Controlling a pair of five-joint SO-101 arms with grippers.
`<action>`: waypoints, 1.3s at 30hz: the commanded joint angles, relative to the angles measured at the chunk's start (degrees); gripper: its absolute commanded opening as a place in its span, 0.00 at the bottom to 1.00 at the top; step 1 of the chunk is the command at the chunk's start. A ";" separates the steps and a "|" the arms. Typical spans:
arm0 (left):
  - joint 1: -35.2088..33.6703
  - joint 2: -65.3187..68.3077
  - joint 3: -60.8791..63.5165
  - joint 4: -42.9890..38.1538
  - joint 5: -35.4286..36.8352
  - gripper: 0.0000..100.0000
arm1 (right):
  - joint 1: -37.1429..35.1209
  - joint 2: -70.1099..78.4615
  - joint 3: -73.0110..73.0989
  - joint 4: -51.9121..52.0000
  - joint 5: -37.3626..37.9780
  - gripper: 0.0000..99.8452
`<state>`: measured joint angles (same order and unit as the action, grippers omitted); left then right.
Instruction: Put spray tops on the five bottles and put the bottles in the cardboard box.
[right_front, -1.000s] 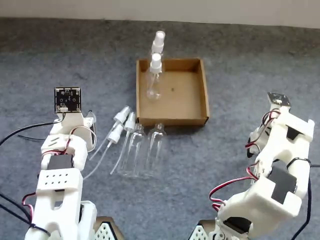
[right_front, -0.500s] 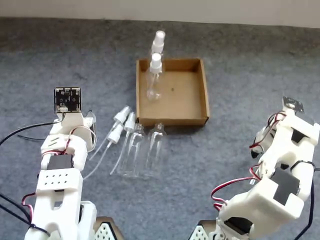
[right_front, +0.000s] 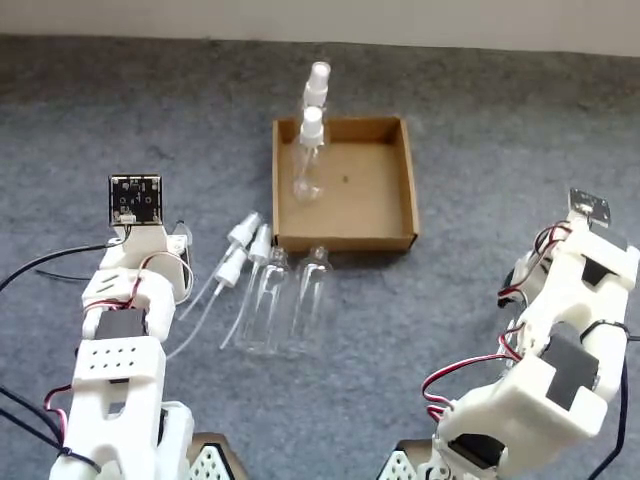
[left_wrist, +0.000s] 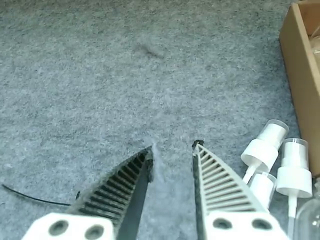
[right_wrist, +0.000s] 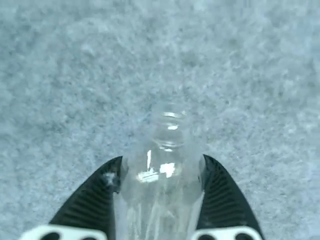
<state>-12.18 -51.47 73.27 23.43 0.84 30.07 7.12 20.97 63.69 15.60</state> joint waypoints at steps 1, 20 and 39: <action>1.01 -0.75 -0.31 -0.97 0.44 0.12 | -2.07 -1.54 -4.35 -1.63 10.37 0.00; 3.12 -0.22 -8.22 11.96 -2.90 0.13 | -31.25 -55.25 12.88 7.96 11.43 0.00; 4.35 55.08 -66.95 42.73 -17.58 0.18 | -55.96 -75.65 21.93 19.82 3.69 0.00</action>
<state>-9.45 -5.76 19.21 64.75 -16.04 -23.56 -67.78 42.86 83.03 20.44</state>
